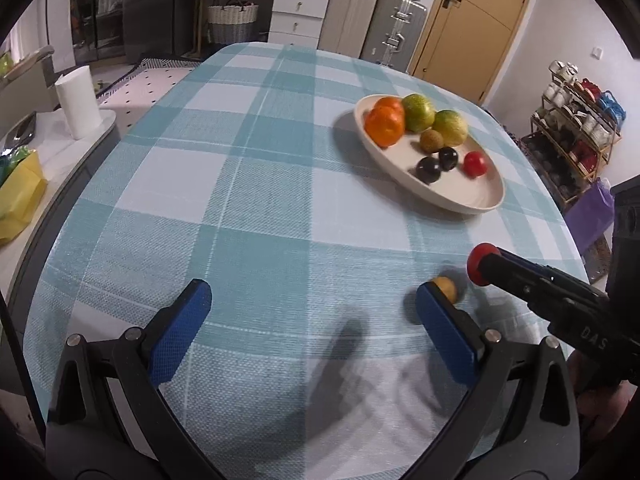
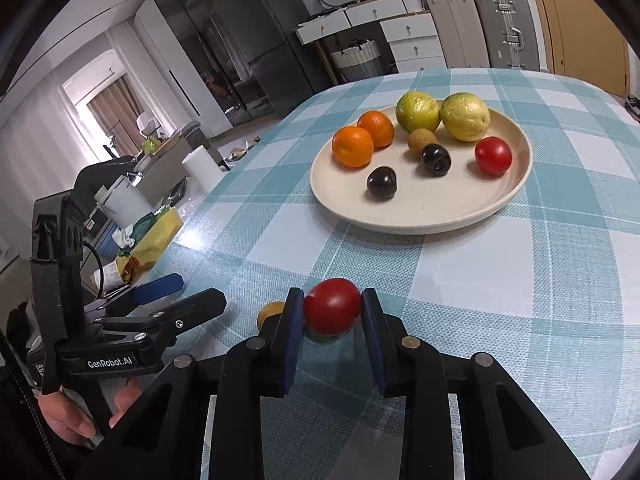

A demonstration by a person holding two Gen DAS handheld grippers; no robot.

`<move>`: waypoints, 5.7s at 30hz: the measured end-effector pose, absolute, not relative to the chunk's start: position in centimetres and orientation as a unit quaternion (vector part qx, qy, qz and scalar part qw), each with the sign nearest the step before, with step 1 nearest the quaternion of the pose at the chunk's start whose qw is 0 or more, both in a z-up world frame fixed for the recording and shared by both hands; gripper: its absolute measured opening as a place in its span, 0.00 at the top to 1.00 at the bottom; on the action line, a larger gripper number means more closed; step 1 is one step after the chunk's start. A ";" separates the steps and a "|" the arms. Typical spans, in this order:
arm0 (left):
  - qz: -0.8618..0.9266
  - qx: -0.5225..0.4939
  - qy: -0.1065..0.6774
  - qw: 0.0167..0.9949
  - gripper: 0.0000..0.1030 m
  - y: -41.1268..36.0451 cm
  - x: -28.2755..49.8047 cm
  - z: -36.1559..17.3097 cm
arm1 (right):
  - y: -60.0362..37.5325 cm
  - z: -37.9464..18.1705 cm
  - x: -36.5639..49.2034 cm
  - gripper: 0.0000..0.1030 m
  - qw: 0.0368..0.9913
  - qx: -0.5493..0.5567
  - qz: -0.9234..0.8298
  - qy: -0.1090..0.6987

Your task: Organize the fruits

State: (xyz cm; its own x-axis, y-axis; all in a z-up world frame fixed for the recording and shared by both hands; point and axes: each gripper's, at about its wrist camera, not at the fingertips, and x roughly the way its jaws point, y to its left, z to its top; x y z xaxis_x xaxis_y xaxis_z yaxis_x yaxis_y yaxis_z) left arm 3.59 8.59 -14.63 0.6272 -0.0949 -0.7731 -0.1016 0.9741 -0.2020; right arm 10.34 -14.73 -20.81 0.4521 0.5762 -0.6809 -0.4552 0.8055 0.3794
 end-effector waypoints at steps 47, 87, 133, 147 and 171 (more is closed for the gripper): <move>-0.122 -0.086 0.458 0.876 0.55 1.8 5.9 -15.4 | -23.1 -18.0 8.3 0.71 0.883 0.125 0.266 0.366; -0.162 -0.115 0.425 0.883 0.77 2.8 16.6 -10.9 | -20.1 -18.6 13.6 0.71 0.870 0.109 0.284 0.388; -0.157 -0.116 0.428 0.883 0.63 2.1 24.3 -10.8 | -17.8 -18.5 20.6 0.46 0.876 0.096 0.294 0.371; -0.146 -0.103 0.407 0.896 0.62 2.1 20.0 -8.4 | -19.8 -16.5 18.3 0.24 0.899 0.098 0.257 0.341; -0.063 -0.059 0.274 0.958 0.01 2.6 10.9 -2.3 | -21.7 -10.6 11.4 0.02 0.956 0.050 0.212 0.196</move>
State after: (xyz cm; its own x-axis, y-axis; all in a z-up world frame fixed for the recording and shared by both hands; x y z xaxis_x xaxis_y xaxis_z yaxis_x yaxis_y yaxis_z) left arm 10.85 2.63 -2.35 0.8419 -0.1523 -0.5176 0.0877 0.9852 -0.1473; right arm 11.43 -21.66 -10.59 0.8329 0.4258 -0.3535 -0.3868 0.9047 0.1785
